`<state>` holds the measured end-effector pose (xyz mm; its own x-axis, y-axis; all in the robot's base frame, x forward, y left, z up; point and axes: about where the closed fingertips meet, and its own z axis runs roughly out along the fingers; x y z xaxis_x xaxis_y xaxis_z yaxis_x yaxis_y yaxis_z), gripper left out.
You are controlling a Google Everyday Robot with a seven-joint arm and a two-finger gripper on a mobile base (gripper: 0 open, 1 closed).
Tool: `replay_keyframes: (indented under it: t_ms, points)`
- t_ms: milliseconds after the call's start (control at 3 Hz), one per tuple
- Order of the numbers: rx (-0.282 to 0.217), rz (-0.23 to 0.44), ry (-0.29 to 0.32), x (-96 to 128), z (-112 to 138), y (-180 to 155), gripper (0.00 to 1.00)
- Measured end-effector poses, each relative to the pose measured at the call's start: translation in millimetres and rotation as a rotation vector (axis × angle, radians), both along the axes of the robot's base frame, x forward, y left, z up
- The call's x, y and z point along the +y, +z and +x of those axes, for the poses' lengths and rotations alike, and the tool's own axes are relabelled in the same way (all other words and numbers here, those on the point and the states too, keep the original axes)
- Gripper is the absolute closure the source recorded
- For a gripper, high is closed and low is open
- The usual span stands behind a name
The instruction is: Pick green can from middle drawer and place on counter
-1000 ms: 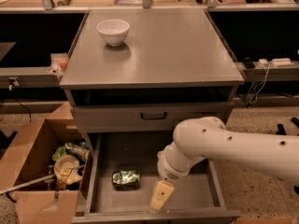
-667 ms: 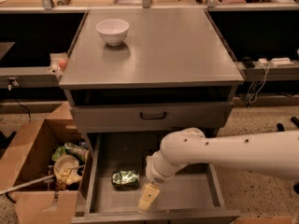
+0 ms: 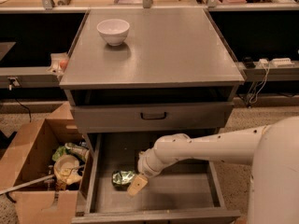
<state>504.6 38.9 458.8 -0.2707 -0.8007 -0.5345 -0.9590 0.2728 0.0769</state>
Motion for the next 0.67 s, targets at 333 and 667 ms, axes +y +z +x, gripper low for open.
replay_keyframes:
  t_ms: [333,667]
  points:
    - [-0.001,-0.004,-0.004,15.7,16.9,-32.3,0.00]
    - [0.029,-0.041,0.006,29.5,19.2,-74.1,0.03]
